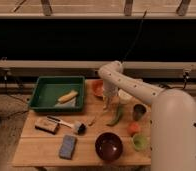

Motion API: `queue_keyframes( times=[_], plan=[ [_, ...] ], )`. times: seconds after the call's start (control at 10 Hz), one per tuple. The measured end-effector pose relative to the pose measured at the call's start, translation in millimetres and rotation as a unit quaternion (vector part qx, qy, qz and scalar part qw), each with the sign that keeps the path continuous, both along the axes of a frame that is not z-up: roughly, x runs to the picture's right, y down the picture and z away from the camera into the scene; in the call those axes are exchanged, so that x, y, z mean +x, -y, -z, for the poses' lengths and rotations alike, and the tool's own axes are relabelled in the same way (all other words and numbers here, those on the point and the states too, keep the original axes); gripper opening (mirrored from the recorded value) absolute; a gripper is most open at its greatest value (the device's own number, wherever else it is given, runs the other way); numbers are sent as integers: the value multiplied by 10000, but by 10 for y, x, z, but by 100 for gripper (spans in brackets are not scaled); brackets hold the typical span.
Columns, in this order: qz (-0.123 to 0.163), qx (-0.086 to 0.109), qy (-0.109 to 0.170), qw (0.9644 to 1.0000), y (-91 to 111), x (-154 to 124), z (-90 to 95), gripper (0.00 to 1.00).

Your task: Place fork in table surface

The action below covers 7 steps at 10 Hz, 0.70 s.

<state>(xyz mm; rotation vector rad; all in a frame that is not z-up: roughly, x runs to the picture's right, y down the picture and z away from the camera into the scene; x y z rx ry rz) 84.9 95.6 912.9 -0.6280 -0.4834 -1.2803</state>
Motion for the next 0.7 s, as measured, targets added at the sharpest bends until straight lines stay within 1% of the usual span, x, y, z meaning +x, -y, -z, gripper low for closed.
queue_keyframes(
  times=[0.2, 0.4, 0.5, 0.7],
  plan=[
    [58, -9, 6, 10000, -26, 5, 17, 80],
    [111, 27, 33, 9999, -12, 16, 98, 80],
    [132, 77, 64, 9999, 11, 12, 152, 80],
    [131, 98, 60, 9998, 15, 25, 149, 80]
  ],
)
